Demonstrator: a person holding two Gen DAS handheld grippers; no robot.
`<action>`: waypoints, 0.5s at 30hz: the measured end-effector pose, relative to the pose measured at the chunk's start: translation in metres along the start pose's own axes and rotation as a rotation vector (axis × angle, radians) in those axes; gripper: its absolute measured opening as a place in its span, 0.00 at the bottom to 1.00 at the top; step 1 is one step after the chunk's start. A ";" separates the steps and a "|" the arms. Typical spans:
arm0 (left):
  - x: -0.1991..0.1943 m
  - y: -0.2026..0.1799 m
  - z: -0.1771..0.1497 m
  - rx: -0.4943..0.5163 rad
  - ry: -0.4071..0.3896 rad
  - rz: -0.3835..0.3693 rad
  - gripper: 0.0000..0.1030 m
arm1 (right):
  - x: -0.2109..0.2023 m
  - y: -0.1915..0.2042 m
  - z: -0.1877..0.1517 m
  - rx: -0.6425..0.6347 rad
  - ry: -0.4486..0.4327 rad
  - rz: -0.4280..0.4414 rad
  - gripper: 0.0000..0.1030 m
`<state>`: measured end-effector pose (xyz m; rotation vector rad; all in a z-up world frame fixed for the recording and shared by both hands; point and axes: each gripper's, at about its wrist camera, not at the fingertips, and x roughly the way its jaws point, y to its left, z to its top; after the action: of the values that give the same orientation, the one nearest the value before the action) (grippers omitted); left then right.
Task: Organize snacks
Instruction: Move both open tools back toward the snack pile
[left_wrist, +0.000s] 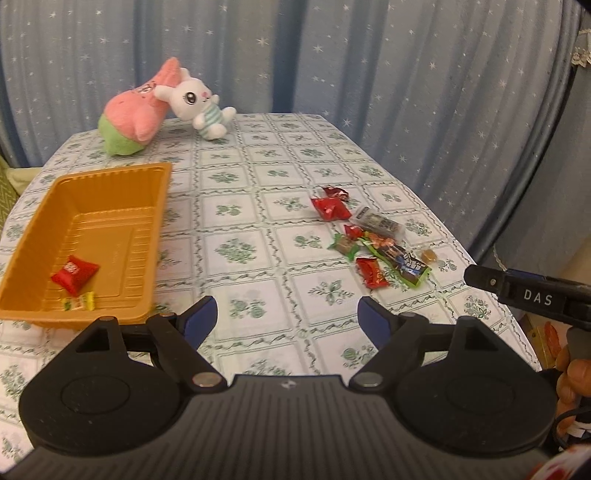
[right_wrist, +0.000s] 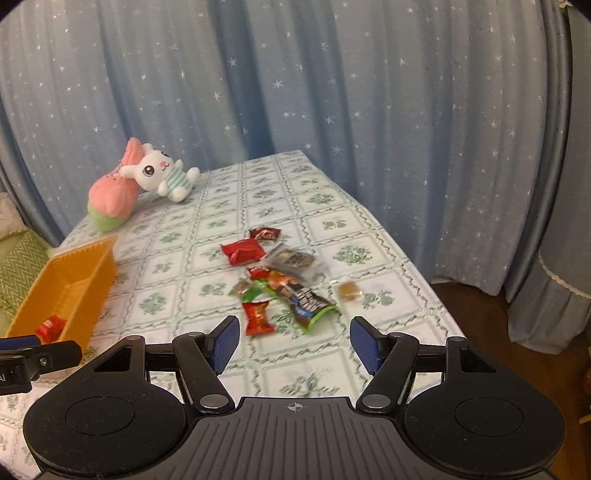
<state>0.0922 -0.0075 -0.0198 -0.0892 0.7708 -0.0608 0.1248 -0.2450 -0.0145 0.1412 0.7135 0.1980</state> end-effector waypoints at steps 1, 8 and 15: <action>0.005 -0.002 0.001 0.002 0.001 -0.002 0.79 | 0.003 -0.002 0.002 -0.004 0.001 0.003 0.64; 0.050 -0.020 0.011 -0.006 0.038 -0.037 0.67 | 0.029 -0.022 0.018 0.017 0.004 -0.009 0.64; 0.099 -0.042 0.014 -0.015 0.046 -0.066 0.58 | 0.060 -0.039 0.031 0.027 0.017 0.025 0.64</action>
<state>0.1720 -0.0571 -0.0736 -0.1279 0.8146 -0.1200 0.1948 -0.2711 -0.0371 0.1748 0.7319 0.2133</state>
